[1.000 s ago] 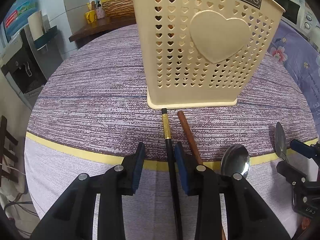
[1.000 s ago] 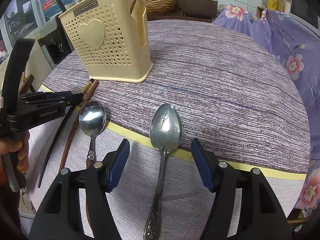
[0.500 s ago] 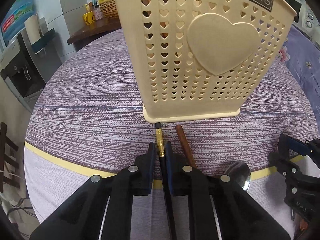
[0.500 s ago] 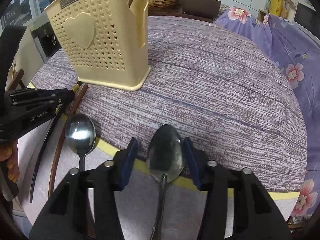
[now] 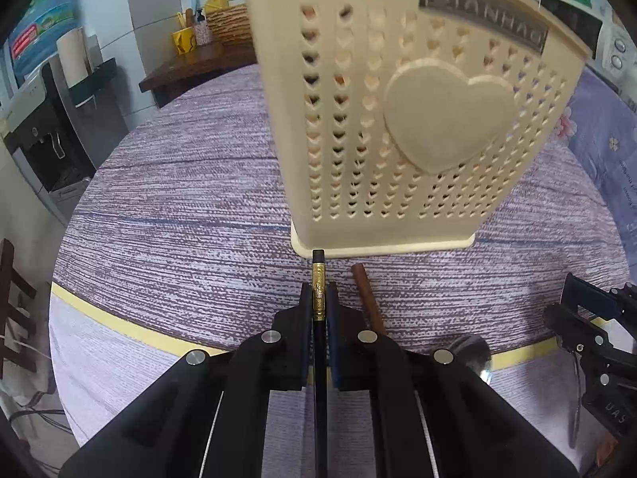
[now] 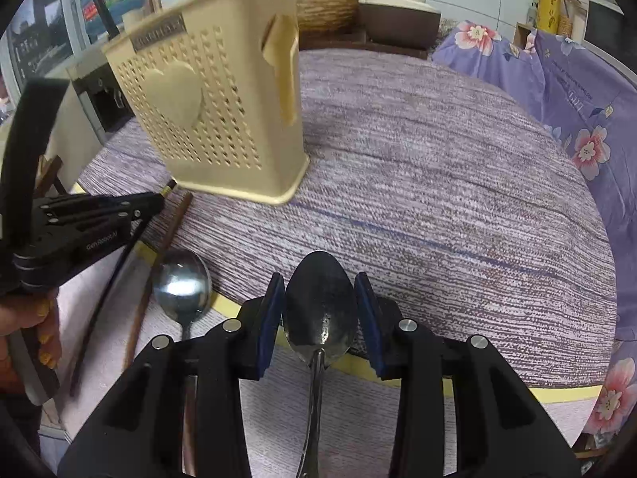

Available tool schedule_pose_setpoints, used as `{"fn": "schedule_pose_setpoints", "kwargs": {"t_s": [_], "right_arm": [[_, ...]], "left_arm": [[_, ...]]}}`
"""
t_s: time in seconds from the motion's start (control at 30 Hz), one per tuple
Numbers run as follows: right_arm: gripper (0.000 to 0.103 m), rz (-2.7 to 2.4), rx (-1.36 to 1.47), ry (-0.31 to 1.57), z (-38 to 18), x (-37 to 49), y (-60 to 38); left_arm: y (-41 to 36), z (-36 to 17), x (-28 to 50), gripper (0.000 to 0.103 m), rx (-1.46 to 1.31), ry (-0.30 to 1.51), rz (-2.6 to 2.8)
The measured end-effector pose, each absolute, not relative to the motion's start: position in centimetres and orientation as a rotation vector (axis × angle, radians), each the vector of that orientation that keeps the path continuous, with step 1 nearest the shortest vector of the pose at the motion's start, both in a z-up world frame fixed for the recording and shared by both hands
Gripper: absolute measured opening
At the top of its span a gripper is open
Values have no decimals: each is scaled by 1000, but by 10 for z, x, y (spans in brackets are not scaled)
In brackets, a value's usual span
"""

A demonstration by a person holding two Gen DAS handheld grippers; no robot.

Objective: Organize utensils
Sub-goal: 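Lift the chopstick and metal spoon with both tools over the holder, then lower the chopstick and spoon into the holder and open both tools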

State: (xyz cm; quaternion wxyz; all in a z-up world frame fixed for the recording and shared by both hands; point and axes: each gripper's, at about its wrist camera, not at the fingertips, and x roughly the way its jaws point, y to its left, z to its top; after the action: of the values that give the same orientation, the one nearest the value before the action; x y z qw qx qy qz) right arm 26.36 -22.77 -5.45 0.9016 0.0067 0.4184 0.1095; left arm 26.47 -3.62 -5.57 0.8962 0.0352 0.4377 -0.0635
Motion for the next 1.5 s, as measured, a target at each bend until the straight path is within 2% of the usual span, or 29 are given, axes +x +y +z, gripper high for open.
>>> {"fn": "schedule_pose_setpoints", "kwargs": {"t_s": [0.53, 1.23, 1.5], "right_arm": [[37, 336, 123, 678, 31, 225, -247], [37, 336, 77, 614, 43, 212, -237], [37, 378, 57, 551, 86, 221, -227]], "left_arm": [[3, 65, 198, 8, -60, 597, -193], [11, 88, 182, 8, -84, 499, -209], [14, 139, 185, 8, -114, 430, -274]]}}
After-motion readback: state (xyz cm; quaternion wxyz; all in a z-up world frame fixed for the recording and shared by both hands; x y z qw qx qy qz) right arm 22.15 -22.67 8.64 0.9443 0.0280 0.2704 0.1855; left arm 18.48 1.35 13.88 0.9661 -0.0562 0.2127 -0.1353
